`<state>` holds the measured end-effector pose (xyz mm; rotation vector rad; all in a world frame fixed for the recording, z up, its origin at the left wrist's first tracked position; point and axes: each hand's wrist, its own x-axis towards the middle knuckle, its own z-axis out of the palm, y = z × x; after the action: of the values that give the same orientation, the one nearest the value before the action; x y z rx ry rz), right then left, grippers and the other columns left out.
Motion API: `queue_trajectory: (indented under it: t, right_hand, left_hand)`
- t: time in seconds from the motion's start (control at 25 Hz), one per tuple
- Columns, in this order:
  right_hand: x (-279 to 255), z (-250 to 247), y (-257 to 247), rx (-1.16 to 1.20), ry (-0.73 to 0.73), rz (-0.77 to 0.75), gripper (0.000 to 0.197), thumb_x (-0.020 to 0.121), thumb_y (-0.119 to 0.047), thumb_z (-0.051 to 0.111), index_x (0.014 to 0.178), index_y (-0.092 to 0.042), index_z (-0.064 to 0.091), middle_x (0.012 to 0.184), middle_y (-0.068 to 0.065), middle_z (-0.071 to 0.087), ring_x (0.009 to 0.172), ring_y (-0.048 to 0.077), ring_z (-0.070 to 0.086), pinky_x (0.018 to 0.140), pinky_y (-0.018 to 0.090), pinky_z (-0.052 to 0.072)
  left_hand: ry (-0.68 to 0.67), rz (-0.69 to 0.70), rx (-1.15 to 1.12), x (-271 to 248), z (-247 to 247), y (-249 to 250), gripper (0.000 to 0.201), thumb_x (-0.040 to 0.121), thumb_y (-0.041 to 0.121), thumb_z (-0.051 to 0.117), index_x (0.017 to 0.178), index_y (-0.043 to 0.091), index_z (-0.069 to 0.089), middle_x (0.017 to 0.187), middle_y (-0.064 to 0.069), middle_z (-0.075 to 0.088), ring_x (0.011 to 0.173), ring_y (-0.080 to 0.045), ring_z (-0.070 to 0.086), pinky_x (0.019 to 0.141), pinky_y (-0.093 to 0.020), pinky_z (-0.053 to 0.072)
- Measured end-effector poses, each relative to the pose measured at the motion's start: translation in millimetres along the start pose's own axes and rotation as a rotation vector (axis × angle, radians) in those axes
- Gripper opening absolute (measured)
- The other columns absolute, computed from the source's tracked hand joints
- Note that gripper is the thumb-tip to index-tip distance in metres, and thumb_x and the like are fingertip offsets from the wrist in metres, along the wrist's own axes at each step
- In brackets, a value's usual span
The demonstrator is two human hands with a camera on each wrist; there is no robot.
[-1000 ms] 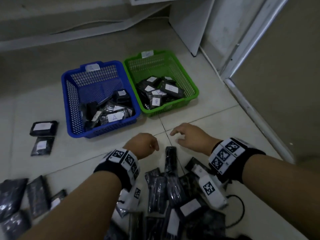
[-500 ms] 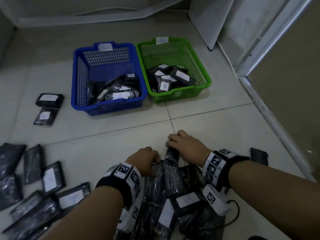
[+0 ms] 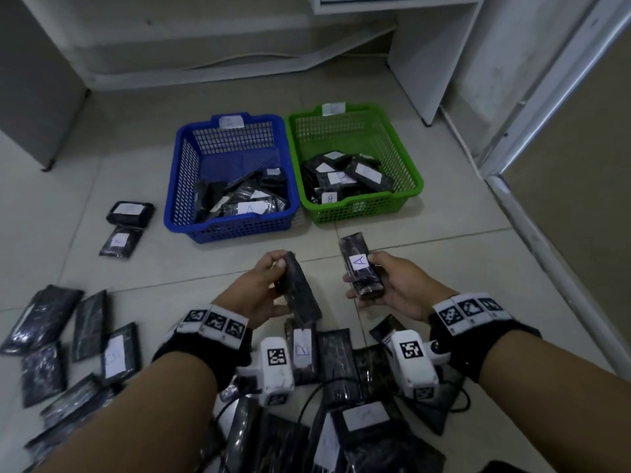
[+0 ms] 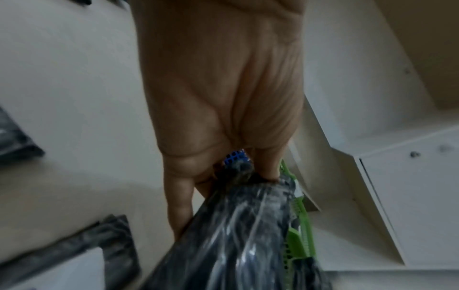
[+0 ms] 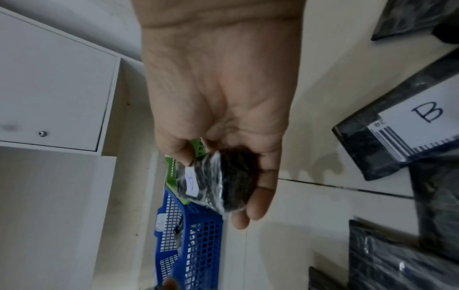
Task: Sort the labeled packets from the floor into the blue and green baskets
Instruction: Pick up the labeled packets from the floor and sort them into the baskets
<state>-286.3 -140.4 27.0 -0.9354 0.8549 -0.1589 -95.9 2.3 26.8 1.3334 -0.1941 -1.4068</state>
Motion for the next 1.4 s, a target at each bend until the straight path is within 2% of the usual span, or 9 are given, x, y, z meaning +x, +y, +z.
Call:
queue_trajectory:
  t: [0.16,0.28,0.4,0.52,0.72,0.96,1.16,1.28,1.4]
  right_hand:
    - [-4.0,-1.3,-12.3,0.027,0.014,-0.003,0.029,0.099,-0.022,0.032,0.106,-0.008,0.055,0.082,0.012,0.063,0.072,0.031,0.068,0.052,0.03,0.047]
    - [-10.5,-2.4,-16.2,0.012,-0.02,-0.051,0.028,0.098,-0.017,0.033,0.109,-0.009,0.057,0.083,0.012,0.063,0.071,0.031,0.067,0.052,0.03,0.044]
    - [-13.0,-5.2,-19.2,-0.002,0.012,-0.131,0.028,0.098,-0.012,0.033,0.106,-0.01,0.06,0.086,0.014,0.064,0.076,0.032,0.066,0.053,0.032,0.045]
    - [-10.4,-9.7,-19.5,-0.004,0.084,-0.189,0.025,0.098,-0.011,0.037,0.106,-0.009,0.061,0.09,0.018,0.062,0.077,0.029,0.062,0.052,0.031,0.049]
    - [-4.3,-6.9,-17.3,-0.029,0.089,-0.23,0.024,0.095,-0.002,0.042,0.103,-0.01,0.062,0.084,0.012,0.059,0.068,0.02,0.054,0.059,0.035,0.049]
    - [21.9,16.5,-8.2,-0.053,0.043,-0.207,0.023,0.096,-0.001,0.046,0.115,0.0,0.059,0.082,0.015,0.061,0.065,0.022,0.058,0.059,0.032,0.056]
    - [54.6,61.7,-41.2,-0.278,0.057,-0.225,0.015,0.095,-0.012,0.054,0.107,-0.009,0.062,0.078,0.012,0.067,0.053,0.014,0.058,0.043,0.023,0.044]
    - [89.4,87.7,-68.1,-0.329,0.091,-0.214,0.011,0.095,-0.013,0.054,0.106,-0.008,0.058,0.077,0.014,0.063,0.041,0.011,0.049,0.037,0.021,0.041]
    - [124.4,110.1,-79.6,-0.291,0.163,-0.168,0.014,0.097,-0.01,0.049,0.11,-0.009,0.053,0.085,0.017,0.058,0.038,0.011,0.049,0.035,0.022,0.046]
  left_hand:
    - [-0.017,0.012,-0.42,11.2,33.6,9.6,0.03,0.094,0.043,0.047,0.085,0.016,0.057,0.069,-0.003,0.048,0.062,-0.017,0.049,0.061,-0.031,0.046]
    - [-0.028,0.045,-0.525,17.4,50.3,7.1,0.015,0.088,0.015,0.052,0.102,0.009,0.053,0.074,-0.007,0.049,0.067,-0.017,0.056,0.059,-0.029,0.054]
    - [-0.02,0.072,-0.467,23.9,58.5,2.3,0.037,0.093,0.003,0.036,0.129,0.007,0.046,0.089,-0.011,0.054,0.095,-0.024,0.062,0.084,-0.038,0.051]
    - [-0.002,0.128,-0.373,26.9,59.1,-4.1,0.043,0.095,-0.002,0.035,0.138,0.001,0.037,0.108,-0.017,0.06,0.099,-0.026,0.061,0.084,-0.04,0.054]
    - [-0.007,0.223,-0.307,23.0,52.1,-7.9,0.036,0.096,0.0,0.039,0.131,-0.004,0.045,0.112,-0.018,0.061,0.089,-0.024,0.062,0.072,-0.036,0.059]
    - [0.334,0.242,-0.354,31.0,17.7,-7.9,0.021,0.096,0.012,0.052,0.116,0.01,0.051,0.099,-0.018,0.063,0.078,-0.026,0.063,0.066,-0.043,0.058]
    - [0.487,0.284,-0.315,31.3,-26.8,33.5,0.015,0.085,-0.005,0.05,0.095,0.003,0.058,0.09,-0.022,0.058,0.078,-0.031,0.06,0.079,-0.055,0.052]
    - [0.501,0.354,-0.162,39.5,-52.2,83.0,0.016,0.077,-0.011,0.044,0.081,0.001,0.053,0.077,-0.022,0.052,0.057,-0.029,0.054,0.05,-0.037,0.053]
    - [0.549,0.347,-0.029,68.2,-92.5,126.7,0.047,0.066,-0.002,0.056,0.112,0.005,0.06,0.101,-0.024,0.065,0.084,-0.037,0.065,0.076,-0.052,0.057]
